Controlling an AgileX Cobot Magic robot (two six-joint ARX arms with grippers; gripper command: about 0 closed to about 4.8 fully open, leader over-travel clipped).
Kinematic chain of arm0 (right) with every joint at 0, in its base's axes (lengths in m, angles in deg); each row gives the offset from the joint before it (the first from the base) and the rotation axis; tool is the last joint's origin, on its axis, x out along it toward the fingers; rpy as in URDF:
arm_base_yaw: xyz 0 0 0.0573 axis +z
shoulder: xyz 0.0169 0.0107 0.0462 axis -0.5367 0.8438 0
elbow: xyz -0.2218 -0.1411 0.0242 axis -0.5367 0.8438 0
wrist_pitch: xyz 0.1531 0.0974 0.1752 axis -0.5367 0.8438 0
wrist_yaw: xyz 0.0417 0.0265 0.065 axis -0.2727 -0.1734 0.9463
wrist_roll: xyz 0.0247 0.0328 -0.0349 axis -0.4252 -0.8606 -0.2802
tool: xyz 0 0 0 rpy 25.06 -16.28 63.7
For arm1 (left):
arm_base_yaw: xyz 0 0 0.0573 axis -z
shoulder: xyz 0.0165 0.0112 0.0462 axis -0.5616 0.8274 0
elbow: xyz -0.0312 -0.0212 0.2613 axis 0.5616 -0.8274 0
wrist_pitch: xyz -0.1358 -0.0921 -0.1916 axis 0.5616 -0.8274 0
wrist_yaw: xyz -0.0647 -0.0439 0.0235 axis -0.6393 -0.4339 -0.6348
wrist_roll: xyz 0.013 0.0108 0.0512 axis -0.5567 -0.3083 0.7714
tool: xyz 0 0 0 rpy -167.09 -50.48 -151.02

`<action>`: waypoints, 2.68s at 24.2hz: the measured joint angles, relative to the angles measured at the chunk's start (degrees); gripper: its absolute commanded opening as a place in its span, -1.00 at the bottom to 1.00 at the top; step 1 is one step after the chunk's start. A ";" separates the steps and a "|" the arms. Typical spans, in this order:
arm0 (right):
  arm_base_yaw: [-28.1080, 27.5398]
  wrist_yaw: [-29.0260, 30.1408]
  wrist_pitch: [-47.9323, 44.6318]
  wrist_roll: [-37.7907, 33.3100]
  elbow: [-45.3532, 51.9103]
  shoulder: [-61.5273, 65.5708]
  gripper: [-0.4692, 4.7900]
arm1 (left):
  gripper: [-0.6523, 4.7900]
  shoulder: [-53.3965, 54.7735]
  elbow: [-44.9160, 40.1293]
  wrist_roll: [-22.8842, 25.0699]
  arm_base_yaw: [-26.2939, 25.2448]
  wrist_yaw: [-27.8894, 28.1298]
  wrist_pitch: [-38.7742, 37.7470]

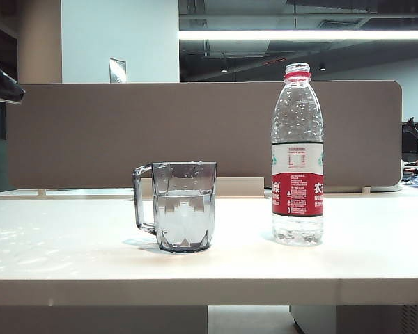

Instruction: Pick up the mineral water bottle on the table and pour water into the mug until it's half full.

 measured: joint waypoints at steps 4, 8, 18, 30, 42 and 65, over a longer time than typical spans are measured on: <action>0.00 -1.68 0.02 0.44 0.00 0.00 -0.82 | -0.76 0.00 0.00 0.00 0.00 0.00 0.00; 0.00 -9.29 1.03 0.57 0.00 0.02 -0.82 | -0.76 0.00 0.00 0.00 0.00 0.00 0.00; 0.02 -10.03 1.03 0.57 0.00 0.02 -0.82 | -0.76 0.00 0.00 0.00 0.00 0.00 0.00; 0.02 -10.03 1.05 0.59 0.00 0.02 -0.82 | -0.76 -4.63 -0.02 0.04 -16.48 -5.09 -0.17; 0.02 -10.03 1.05 0.57 0.00 0.02 -0.82 | -0.76 -14.64 -11.76 -3.48 -36.11 -5.27 3.93; 0.04 -10.03 1.05 0.59 0.00 0.02 -0.82 | -0.76 -21.35 -17.81 -1.07 -30.32 7.39 4.72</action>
